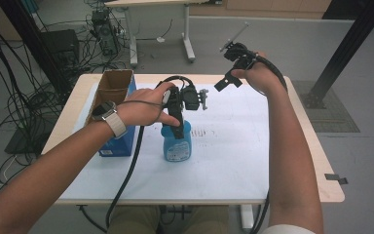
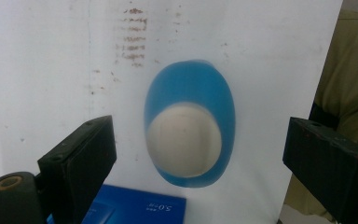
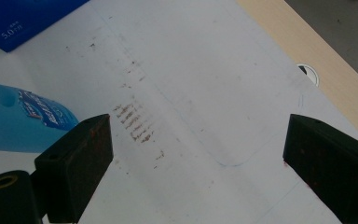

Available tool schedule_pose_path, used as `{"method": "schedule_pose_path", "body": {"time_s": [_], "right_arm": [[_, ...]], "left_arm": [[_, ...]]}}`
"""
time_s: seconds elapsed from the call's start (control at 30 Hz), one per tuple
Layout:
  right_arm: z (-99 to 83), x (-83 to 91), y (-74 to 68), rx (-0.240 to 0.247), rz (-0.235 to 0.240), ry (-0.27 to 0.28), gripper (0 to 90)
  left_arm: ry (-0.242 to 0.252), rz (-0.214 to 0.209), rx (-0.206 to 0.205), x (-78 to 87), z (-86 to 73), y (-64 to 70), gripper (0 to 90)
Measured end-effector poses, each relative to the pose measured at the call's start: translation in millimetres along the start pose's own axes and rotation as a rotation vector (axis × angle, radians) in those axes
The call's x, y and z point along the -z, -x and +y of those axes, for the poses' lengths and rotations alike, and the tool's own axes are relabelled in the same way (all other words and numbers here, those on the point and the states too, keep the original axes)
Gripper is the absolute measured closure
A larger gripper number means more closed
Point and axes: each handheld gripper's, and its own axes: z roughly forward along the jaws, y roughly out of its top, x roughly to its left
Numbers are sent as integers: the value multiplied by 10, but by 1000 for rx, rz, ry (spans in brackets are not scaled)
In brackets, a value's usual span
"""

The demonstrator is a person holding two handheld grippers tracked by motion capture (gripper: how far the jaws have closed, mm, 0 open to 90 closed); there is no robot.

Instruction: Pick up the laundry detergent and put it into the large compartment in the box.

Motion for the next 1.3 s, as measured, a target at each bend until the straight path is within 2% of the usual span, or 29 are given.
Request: {"method": "schedule_pose_path", "body": {"time_s": [0.37, 1.3], "right_arm": [[-17, 14, 8, -3, 1, 4, 80], [-27, 23, 11, -3, -1, 7, 80]], "left_arm": [[-14, 2, -1, -11, 24, 11, 100], [-12, 5, 0, -11, 17, 12, 101]]}}
